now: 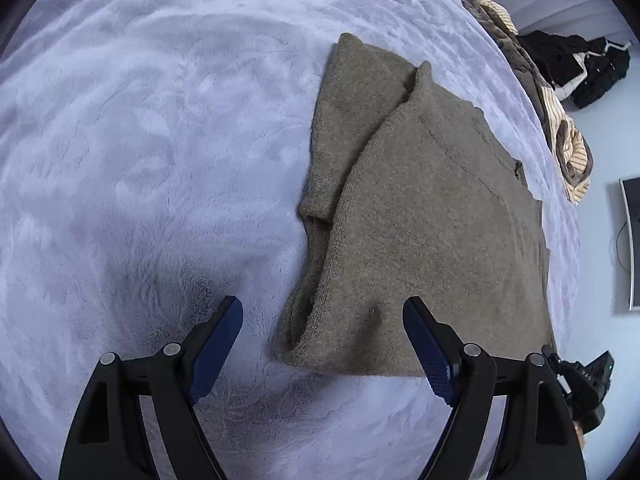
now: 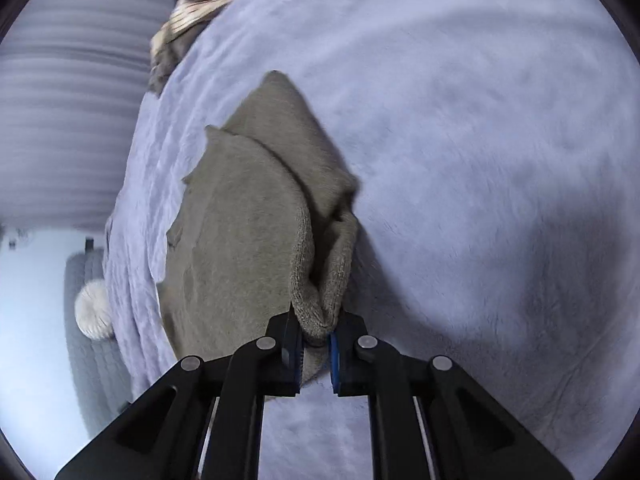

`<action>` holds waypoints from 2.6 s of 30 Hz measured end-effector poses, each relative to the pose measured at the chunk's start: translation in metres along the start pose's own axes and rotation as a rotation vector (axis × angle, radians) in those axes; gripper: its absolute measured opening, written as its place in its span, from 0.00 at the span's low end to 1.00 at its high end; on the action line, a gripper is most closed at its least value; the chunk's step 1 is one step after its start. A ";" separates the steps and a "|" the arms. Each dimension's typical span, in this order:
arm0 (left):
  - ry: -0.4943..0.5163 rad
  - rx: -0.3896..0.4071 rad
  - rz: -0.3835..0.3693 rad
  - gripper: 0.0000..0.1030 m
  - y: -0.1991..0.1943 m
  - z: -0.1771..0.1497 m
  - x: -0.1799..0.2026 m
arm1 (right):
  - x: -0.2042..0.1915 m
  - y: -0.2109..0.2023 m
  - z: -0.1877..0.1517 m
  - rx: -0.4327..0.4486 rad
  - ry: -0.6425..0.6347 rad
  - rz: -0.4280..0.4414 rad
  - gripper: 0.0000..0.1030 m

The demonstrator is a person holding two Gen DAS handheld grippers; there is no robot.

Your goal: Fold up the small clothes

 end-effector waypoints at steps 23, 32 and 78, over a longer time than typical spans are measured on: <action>0.215 0.026 -0.155 0.64 -0.001 0.010 0.004 | -0.326 0.227 -0.053 -0.325 -0.676 -0.037 0.45; 0.224 0.034 -0.178 0.11 -0.005 0.007 -0.002 | -0.322 0.234 -0.045 -0.247 -0.648 -0.045 0.08; 0.027 0.151 0.128 1.00 -0.053 -0.038 -0.080 | -0.171 0.235 -0.196 -0.554 0.006 0.360 0.11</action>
Point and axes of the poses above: each gripper's, at about its wrist camera, not at the fingertips, and y roughly the way its jaws point, x to its right, z to its top, the point moved 3 cm from there along y, roughly the way its jaws point, and after that the axes turned 3 degrees about -x, right-handed, at the moved point
